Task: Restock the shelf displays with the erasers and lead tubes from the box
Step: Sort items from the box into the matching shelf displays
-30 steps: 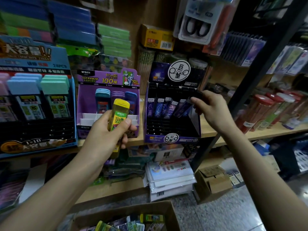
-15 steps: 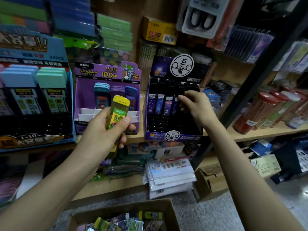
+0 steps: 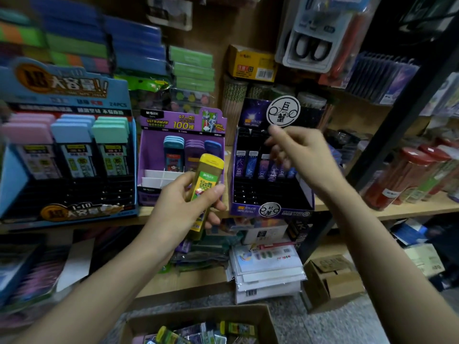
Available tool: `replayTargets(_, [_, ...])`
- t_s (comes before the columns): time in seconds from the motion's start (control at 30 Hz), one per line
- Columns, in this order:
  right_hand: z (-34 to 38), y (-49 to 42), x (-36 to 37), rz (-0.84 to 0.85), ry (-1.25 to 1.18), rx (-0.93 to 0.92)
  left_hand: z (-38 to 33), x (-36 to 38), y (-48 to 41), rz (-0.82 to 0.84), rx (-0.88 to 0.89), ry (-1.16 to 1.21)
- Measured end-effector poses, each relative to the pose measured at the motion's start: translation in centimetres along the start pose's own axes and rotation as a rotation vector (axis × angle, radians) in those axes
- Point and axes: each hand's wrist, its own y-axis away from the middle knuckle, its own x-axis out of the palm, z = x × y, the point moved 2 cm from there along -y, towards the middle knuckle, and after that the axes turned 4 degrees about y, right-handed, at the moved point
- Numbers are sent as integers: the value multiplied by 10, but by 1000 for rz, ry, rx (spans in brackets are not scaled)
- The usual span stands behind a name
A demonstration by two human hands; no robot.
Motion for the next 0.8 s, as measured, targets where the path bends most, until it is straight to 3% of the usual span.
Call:
replayTargets(0.1, [22,23,44,352,-237,73,1,4,2,26,-10,-19])
replayTargets(0.17, [25,35,65,441,-296,90,0,5,4,40,-19,-31])
replayTargets(0.37, [28,37,76,283,-459,98,-8,-10,14,52,-13,-75])
replayTargets(0.53, [46,14,83,165,-526,3,-22,-62,17,-141,50,-84])
replayTargets(0.67, [63,-16,81,140,-410,-126,-30,-104,18,-277,25,-82])
replayTargets(0.8, [52,-27,61,169,-263,-178,-32,-113,21,-283,13,-74])
